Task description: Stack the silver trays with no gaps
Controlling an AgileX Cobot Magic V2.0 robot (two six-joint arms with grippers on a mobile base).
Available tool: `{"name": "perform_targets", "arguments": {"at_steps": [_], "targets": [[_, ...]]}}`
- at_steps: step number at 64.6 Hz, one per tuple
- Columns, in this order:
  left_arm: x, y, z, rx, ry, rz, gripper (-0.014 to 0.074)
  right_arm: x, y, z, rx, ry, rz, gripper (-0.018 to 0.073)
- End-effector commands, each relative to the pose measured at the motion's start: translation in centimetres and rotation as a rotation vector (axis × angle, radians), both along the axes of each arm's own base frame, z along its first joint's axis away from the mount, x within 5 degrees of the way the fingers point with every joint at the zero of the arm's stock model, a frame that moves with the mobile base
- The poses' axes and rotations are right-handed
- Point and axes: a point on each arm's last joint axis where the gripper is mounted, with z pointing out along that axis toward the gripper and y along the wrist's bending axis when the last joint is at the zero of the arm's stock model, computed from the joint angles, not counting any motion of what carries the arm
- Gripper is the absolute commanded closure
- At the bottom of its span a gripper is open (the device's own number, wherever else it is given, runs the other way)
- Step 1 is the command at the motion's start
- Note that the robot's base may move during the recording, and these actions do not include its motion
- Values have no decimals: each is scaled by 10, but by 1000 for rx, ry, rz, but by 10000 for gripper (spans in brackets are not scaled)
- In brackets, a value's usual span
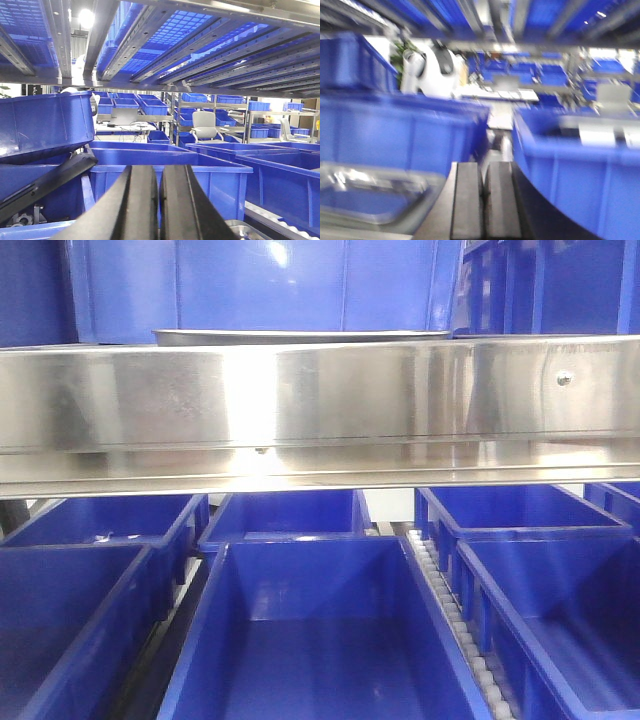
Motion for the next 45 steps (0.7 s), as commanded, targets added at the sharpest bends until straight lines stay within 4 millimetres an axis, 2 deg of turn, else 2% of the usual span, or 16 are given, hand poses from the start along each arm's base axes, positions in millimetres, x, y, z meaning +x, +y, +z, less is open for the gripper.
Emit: {"name": "perform_targets", "arguments": {"at_steps": [1, 9, 12, 20, 24, 28, 45], "targets": [[-2, 1, 1, -15, -12, -3, 586, 0, -2, -27, -19, -6, -33, 637], [-2, 1, 1, -15, -12, -3, 586, -2, -3, -73, -16, 2, -41, 637], [-2, 1, 1, -15, -12, -3, 586, 3, -3, -97, -16, 43, -43, 637], [-3, 1, 1, -16, -10, -2, 586, 10, -4, -129, 29, 111, -53, 637], [-3, 1, 1, -16, -10, -2, 586, 11, -4, -136, 38, 118, -57, 637], [-3, 1, 1, -16, -10, -2, 586, 11, -5, -133, 45, 87, -62, 637], [-3, 1, 1, -16, -10, -2, 586, 11, -4, -143, 16, 200, -50, 637]]}}
